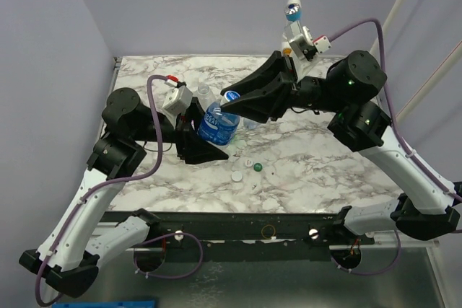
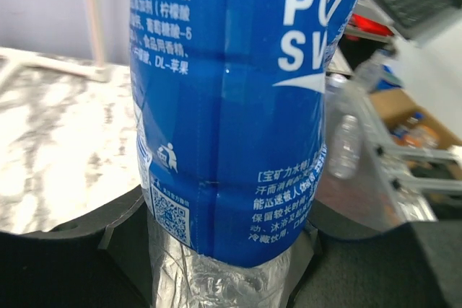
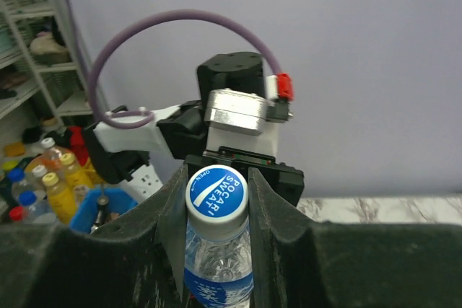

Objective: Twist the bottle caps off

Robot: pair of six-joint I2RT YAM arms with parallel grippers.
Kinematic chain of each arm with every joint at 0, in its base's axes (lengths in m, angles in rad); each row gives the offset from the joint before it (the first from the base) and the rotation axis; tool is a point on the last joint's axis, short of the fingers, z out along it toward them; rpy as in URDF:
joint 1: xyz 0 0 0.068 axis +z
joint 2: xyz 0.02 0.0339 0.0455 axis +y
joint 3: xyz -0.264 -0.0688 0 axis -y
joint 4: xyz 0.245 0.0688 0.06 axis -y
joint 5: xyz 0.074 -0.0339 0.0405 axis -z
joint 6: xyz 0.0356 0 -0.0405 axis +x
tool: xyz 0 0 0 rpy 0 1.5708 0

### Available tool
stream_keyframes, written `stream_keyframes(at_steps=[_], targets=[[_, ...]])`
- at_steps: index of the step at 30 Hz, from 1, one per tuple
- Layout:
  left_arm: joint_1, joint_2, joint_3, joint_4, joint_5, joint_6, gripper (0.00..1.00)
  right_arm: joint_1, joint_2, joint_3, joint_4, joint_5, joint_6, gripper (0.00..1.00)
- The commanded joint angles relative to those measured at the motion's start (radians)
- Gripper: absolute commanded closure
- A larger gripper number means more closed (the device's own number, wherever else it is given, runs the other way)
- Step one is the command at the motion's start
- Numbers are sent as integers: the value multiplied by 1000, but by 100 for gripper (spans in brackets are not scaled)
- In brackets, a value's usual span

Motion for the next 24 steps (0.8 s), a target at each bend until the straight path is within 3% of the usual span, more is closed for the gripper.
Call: stream_keyframes(at_steps=[1, 5, 6, 9, 11, 13, 18, 22, 24], targets=[[9, 42, 33, 4, 222, -162, 64, 17, -10, -16, 100, -268, -4, 99], [11, 35, 25, 9, 187, -152, 64, 18, -21, -24, 53, -198, -31, 99], [11, 29, 22, 9, 154, -140, 64, 18, -26, -24, 32, -141, -41, 91], [16, 9, 13, -20, -15, -53, 65, 17, -32, 7, -58, 22, -84, 39], [17, -1, 9, -51, -148, 38, 68, 17, -28, 32, -114, 143, -98, 19], [16, -8, -2, -64, -275, 112, 72, 17, -17, 57, -154, 270, -96, 8], [15, -21, -37, -67, -549, 262, 73, 18, 84, 202, -286, 536, -36, 4], [13, -20, -49, -68, -653, 307, 75, 18, 186, 315, -368, 609, -2, 15], [11, -21, -52, -69, -668, 311, 76, 17, 221, 345, -381, 624, 6, 15]])
